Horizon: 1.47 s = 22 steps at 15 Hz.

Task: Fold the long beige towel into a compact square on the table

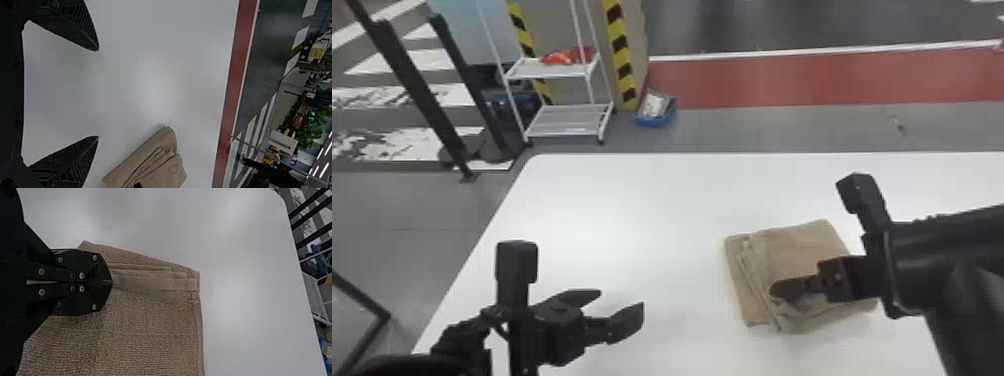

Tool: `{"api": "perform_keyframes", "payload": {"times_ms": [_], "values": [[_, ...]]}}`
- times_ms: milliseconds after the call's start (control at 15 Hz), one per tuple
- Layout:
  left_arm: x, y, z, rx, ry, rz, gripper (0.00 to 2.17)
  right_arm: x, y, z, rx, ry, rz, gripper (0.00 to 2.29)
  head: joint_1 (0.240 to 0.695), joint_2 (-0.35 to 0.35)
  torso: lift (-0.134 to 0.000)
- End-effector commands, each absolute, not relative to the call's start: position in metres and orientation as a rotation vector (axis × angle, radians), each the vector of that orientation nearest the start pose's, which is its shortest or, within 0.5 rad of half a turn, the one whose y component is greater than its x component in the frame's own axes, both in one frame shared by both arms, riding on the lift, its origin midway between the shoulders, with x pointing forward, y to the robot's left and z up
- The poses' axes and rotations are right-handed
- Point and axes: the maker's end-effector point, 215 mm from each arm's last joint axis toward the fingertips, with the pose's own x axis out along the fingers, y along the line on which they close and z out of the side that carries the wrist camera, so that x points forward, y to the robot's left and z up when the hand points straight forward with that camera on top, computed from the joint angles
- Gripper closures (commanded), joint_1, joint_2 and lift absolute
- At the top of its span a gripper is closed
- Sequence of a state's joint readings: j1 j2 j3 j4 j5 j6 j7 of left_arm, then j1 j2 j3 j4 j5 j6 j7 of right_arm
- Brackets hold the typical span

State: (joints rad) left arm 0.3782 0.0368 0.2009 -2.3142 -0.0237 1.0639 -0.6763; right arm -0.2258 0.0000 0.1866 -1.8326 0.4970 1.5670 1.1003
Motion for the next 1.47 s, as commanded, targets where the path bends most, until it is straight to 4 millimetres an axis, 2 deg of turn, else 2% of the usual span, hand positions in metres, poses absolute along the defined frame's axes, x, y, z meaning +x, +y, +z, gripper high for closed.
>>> {"api": "perform_keyframes", "payload": {"times_ms": [0, 133, 267, 400, 467, 533, 600, 667, 733, 800, 933, 1000, 1133, 1200, 1400], "values": [[0.390, 0.209, -0.415, -0.174, 0.674, -0.432, 0.08, 0.453, -0.086, -0.403, 0.237, 1.015, 0.700, 2.25, 0.695, 0.170, -0.124], [0.400, 0.203, -0.406, -0.169, 0.648, -0.442, 0.08, 0.452, -0.091, -0.380, 0.258, 0.948, 0.711, 2.25, 0.695, 0.170, -0.124], [0.423, 0.185, -0.379, -0.213, 0.582, -0.511, 0.09, 0.443, -0.104, -0.368, 0.276, 0.900, 0.697, 2.25, 0.695, 0.154, -0.124], [0.443, 0.155, -0.353, -0.307, 0.527, -0.662, 0.23, 0.427, -0.121, -0.370, 0.306, 0.886, 0.668, 2.25, 0.695, 0.127, -0.124], [0.450, 0.138, -0.347, -0.331, 0.516, -0.728, 0.27, 0.417, -0.134, -0.371, 0.321, 0.879, 0.643, 2.25, 0.695, 0.107, -0.124], [0.459, 0.122, -0.346, -0.330, 0.518, -0.778, 0.41, 0.406, -0.148, -0.376, 0.340, 0.884, 0.619, 2.25, 0.695, 0.053, -0.124], [0.468, 0.108, -0.347, -0.317, 0.510, -0.819, 0.78, 0.399, -0.162, -0.378, 0.361, 0.880, 0.595, 2.25, 0.695, 0.029, -0.124], [0.480, 0.096, -0.355, -0.293, 0.530, -0.841, 1.40, 0.389, -0.176, -0.380, 0.376, 0.878, 0.569, 2.25, 0.695, -0.003, -0.124], [0.489, 0.087, -0.367, -0.275, 0.566, -0.850, 1.81, 0.381, -0.185, -0.380, 0.383, 0.874, 0.550, 2.25, 0.695, -0.034, -0.124], [0.504, 0.073, -0.375, -0.246, 0.584, -0.880, 1.98, 0.371, -0.193, -0.384, 0.399, 0.881, 0.536, 2.25, 0.695, -0.061, -0.124], [0.532, 0.049, -0.371, -0.206, 0.533, -0.957, 1.98, 0.353, -0.200, -0.389, 0.416, 0.893, 0.523, 2.25, 0.695, -0.134, -0.124], [0.544, 0.037, -0.363, -0.183, 0.473, -1.009, 1.98, 0.348, -0.204, -0.390, 0.420, 0.895, 0.513, 2.25, 0.695, -0.153, -0.124], [0.553, 0.017, -0.360, -0.132, 0.408, -1.076, 1.98, 0.345, -0.212, -0.391, 0.424, 0.896, 0.496, 2.25, 0.695, -0.201, -0.124], [0.557, 0.014, -0.363, -0.104, 0.398, -1.093, 1.98, 0.343, -0.216, -0.392, 0.426, 0.895, 0.486, 2.25, 0.695, -0.216, -0.124], [0.569, 0.017, -0.390, 0.071, 0.382, -1.067, 1.98, 0.346, -0.222, -0.392, 0.424, 0.892, 0.465, 2.25, 0.695, -0.244, -0.124]]}}
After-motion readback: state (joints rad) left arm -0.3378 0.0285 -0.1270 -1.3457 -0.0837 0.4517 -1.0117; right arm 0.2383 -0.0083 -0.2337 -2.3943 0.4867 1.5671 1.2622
